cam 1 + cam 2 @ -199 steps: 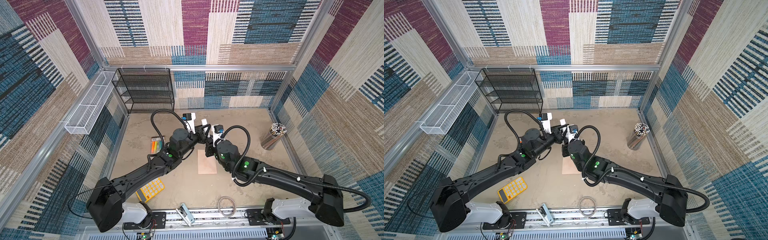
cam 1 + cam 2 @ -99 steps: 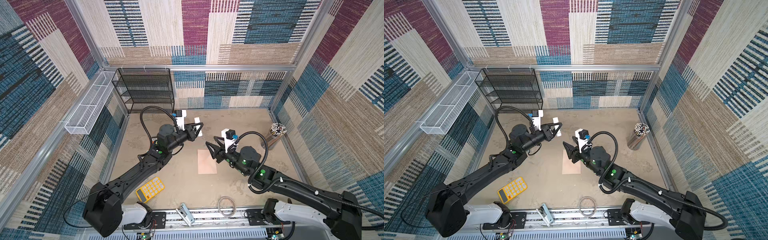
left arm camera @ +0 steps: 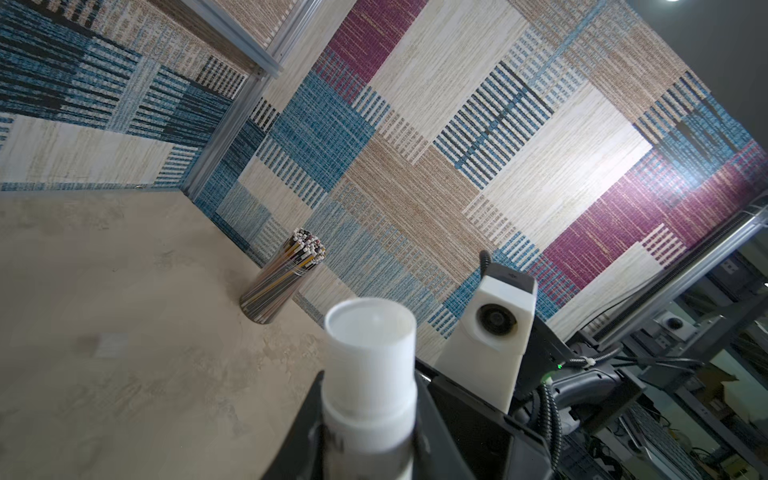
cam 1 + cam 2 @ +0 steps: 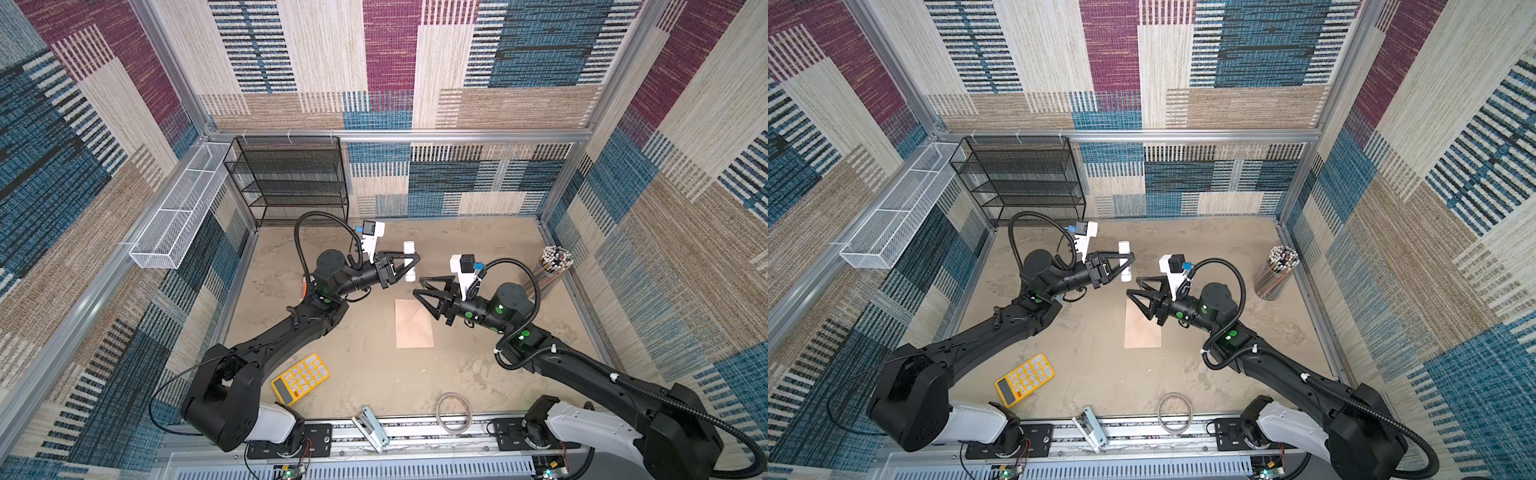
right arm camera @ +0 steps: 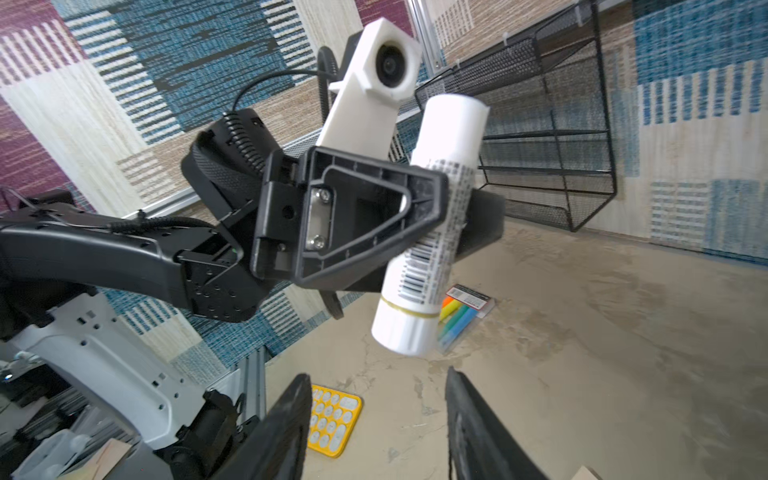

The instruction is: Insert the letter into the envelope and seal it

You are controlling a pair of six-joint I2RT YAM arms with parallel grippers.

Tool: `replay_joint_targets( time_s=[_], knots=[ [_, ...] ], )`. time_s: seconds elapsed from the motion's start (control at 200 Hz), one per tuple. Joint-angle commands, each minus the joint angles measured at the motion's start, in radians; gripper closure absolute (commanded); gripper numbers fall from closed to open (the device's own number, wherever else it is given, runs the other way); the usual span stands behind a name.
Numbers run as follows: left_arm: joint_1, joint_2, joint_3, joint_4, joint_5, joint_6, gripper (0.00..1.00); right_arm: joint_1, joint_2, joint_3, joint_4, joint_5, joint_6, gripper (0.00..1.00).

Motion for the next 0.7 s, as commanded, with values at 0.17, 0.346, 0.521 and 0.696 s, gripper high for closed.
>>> replay_joint_targets(
  time_s=[0.17,0.346,0.521,0.696],
  knots=[
    [-0.004,0.03,0.004,0.174,0.07,-0.075,1.0,-0.009,0.069,0.033,0.14,-0.103,0.087,0.48],
    [-0.01,0.034,0.006,0.177,0.077,-0.072,1.0,-0.012,0.091,0.048,0.142,-0.105,0.092,0.49],
    [-0.016,0.042,0.007,0.179,0.081,-0.071,1.0,-0.015,0.1,0.056,0.142,-0.103,0.097,0.52],
    [-0.018,0.043,0.009,0.176,0.082,-0.065,1.0,-0.018,0.102,0.054,0.143,-0.103,0.101,0.63]
  ],
)
